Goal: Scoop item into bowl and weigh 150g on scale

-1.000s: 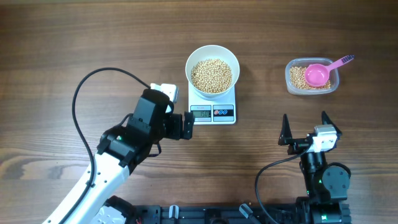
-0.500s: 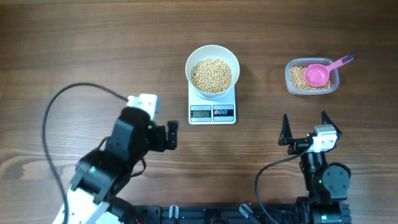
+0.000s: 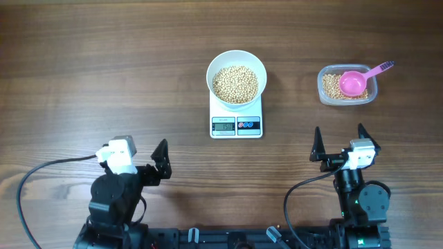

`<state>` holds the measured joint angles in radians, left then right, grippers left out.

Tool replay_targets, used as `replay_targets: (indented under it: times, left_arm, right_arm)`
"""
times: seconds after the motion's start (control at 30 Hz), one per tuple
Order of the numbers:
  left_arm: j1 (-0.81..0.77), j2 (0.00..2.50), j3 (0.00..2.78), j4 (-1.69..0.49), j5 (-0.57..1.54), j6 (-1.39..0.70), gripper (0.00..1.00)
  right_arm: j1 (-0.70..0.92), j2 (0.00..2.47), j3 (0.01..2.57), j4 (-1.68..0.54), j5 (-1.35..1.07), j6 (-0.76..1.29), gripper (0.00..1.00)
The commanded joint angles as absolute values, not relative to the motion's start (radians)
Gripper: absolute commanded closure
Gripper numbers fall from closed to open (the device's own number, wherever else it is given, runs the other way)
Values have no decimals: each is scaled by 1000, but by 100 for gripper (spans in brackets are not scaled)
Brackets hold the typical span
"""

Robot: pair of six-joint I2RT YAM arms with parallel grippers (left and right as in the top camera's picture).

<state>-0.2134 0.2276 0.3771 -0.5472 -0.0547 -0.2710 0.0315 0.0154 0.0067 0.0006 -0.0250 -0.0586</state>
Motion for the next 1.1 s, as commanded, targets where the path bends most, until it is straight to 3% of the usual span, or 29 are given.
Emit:
replay_targets:
  times: [0.0,0.3,0.47,0.67,1.07]
  left_arm:
    - [-198,166,281,-449,-50,-265,0]
    - [-198,138,60,-36,-50,-212,0]
    - [-157,2,7,-31,-42,-212,0]
    - [-147,3,6,-28,-6,-107,0]
    - [-148,3,6,63,7,-112,0]
  right_arm:
    - [36,5,5,2,-35,-76,0]
    - [36,5,5,2,-35,-76,0]
    - [36,5,5,2,-35,-76,0]
    - [36,5,5,2,-35,-76,0]
    - [36,5,5,2,-35,-76,0]
